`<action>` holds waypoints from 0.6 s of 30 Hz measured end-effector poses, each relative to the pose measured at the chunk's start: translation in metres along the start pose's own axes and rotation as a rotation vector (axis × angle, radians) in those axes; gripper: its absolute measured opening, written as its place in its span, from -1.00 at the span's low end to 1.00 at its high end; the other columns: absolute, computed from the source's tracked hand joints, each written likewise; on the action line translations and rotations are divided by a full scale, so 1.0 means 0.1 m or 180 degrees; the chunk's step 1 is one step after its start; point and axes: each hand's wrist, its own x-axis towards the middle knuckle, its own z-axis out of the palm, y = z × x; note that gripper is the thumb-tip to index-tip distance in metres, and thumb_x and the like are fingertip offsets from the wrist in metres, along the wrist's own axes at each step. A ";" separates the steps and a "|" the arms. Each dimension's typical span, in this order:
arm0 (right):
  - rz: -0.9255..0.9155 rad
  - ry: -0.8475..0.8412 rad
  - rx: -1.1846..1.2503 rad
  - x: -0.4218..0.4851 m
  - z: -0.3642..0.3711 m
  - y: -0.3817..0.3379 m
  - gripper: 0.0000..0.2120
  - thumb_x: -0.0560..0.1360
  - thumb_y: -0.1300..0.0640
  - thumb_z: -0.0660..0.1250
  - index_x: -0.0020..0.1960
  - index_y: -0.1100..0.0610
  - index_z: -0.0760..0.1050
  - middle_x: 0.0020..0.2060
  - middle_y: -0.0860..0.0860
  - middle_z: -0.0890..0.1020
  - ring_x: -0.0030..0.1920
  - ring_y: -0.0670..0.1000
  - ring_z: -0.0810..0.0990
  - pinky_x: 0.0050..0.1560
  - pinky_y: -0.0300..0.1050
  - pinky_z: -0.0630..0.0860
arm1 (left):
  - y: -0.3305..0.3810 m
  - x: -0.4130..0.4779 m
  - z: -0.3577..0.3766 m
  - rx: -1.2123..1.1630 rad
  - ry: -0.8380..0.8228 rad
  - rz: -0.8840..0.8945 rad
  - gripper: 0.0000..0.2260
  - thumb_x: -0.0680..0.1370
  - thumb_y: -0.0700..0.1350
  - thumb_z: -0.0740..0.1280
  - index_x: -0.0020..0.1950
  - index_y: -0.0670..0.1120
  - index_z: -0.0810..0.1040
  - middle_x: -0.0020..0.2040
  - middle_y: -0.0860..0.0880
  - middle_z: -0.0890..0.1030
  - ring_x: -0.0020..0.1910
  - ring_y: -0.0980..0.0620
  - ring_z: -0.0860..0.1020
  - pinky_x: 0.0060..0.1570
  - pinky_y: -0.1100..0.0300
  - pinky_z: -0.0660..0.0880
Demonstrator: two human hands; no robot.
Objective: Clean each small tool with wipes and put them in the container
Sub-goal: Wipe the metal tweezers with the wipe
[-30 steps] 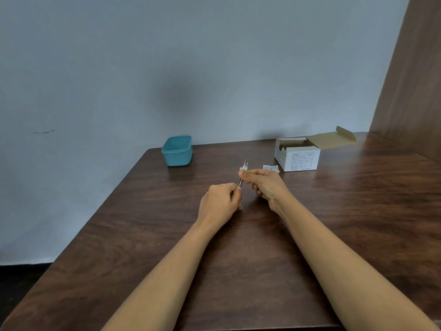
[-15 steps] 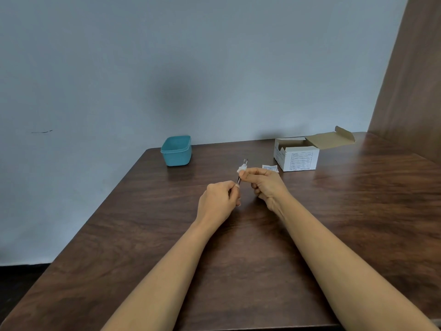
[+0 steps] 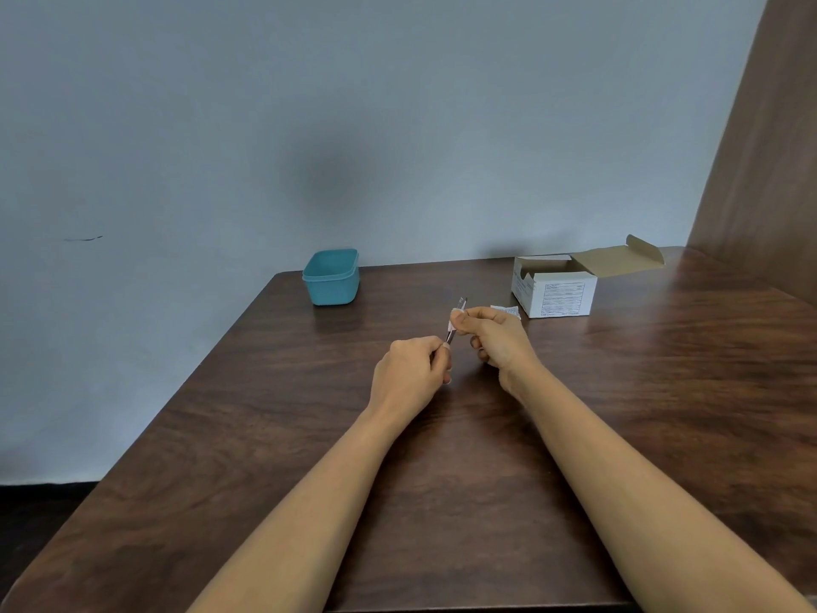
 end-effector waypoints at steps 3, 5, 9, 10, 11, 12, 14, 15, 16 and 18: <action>-0.0075 0.0000 -0.0084 0.00 0.01 0.00 -0.85 0.47 0.11 0.42 -0.28 0.08 0.58 -0.35 -0.04 0.55 -0.38 -0.09 0.33 -0.48 -0.36 0.28 | -0.01 0.00 0.01 0.0052 0.0000 0.0006 -0.74 0.60 -0.05 0.18 -0.24 0.01 0.57 -0.37 0.10 0.63 -0.31 0.20 0.58 -0.22 0.18 0.52; 0.0018 -0.0027 -0.0026 0.00 0.02 0.00 -0.87 0.45 0.11 0.44 -0.26 0.09 0.59 -0.37 -0.02 0.53 -0.40 -0.10 0.32 -0.49 -0.34 0.26 | -0.01 0.00 0.01 0.0070 0.0010 -0.0023 -0.73 0.60 -0.05 0.17 -0.24 0.01 0.56 -0.36 0.10 0.63 -0.31 0.20 0.57 -0.24 0.19 0.50; 0.0206 0.0032 0.0384 0.00 0.03 0.01 -0.88 0.38 0.20 0.50 -0.24 0.07 0.57 -0.42 -0.03 0.49 -0.47 -0.11 0.28 -0.48 -0.26 0.21 | 0.00 0.01 -0.01 -0.0013 0.0044 -0.0073 -0.74 0.61 -0.04 0.18 -0.22 0.03 0.56 -0.35 0.10 0.63 -0.35 0.31 0.55 -0.35 0.35 0.36; 0.0220 0.0055 0.0461 0.00 0.03 0.01 -0.86 0.37 0.22 0.51 -0.22 0.06 0.55 -0.41 -0.03 0.50 -0.48 -0.11 0.29 -0.48 -0.25 0.20 | 0.01 0.01 -0.01 -0.0030 0.0051 -0.0077 -0.74 0.61 -0.04 0.18 -0.22 0.03 0.57 -0.35 0.10 0.63 -0.36 0.32 0.54 -0.35 0.37 0.34; 0.0228 0.0058 0.0502 0.00 0.03 0.01 -0.84 0.36 0.22 0.51 -0.22 0.06 0.54 -0.40 -0.03 0.50 -0.48 -0.12 0.28 -0.47 -0.24 0.19 | 0.01 0.01 0.00 -0.0047 0.0063 -0.0076 -0.74 0.61 -0.04 0.18 -0.22 0.02 0.57 -0.35 0.10 0.63 -0.35 0.31 0.55 -0.35 0.37 0.35; 0.0228 0.0033 0.0506 -0.01 0.03 0.01 -0.85 0.37 0.20 0.50 -0.22 0.05 0.53 -0.39 -0.02 0.50 -0.48 -0.12 0.27 -0.46 -0.23 0.18 | 0.01 0.00 0.00 -0.0059 0.0074 -0.0076 -0.74 0.61 -0.04 0.19 -0.21 0.01 0.58 -0.35 0.10 0.63 -0.34 0.29 0.56 -0.34 0.36 0.38; 0.0222 -0.0049 0.0455 -0.02 0.04 0.00 -0.86 0.41 0.16 0.48 -0.24 0.06 0.53 -0.34 -0.01 0.53 -0.48 -0.12 0.26 -0.45 -0.24 0.18 | 0.02 0.00 0.00 -0.0056 0.0063 -0.0065 -0.75 0.61 -0.05 0.19 -0.20 0.00 0.58 -0.35 0.10 0.63 -0.31 0.23 0.57 -0.29 0.31 0.43; 0.0223 -0.0074 0.0423 -0.02 0.04 -0.01 -0.87 0.42 0.15 0.47 -0.23 0.07 0.53 -0.33 -0.01 0.54 -0.47 -0.12 0.26 -0.45 -0.25 0.19 | 0.02 0.00 0.00 -0.0046 0.0043 -0.0057 -0.75 0.61 -0.05 0.19 -0.20 0.00 0.58 -0.35 0.09 0.64 -0.31 0.21 0.58 -0.28 0.29 0.45; 0.0224 -0.0087 0.0391 -0.02 0.04 -0.01 -0.88 0.43 0.14 0.46 -0.23 0.07 0.53 -0.32 -0.01 0.56 -0.47 -0.12 0.26 -0.45 -0.25 0.20 | 0.02 -0.01 0.00 -0.0034 0.0027 -0.0054 -0.75 0.61 -0.05 0.19 -0.20 0.00 0.58 -0.34 0.09 0.64 -0.30 0.20 0.58 -0.27 0.26 0.46; 0.0226 -0.0103 0.0305 -0.03 0.04 -0.01 -0.88 0.43 0.12 0.46 -0.21 0.09 0.53 -0.31 -0.02 0.57 -0.47 -0.12 0.28 -0.45 -0.26 0.23 | 0.02 -0.01 0.00 -0.0019 0.0024 -0.0060 -0.74 0.61 -0.06 0.19 -0.22 0.01 0.58 -0.34 0.09 0.64 -0.30 0.18 0.58 -0.25 0.21 0.49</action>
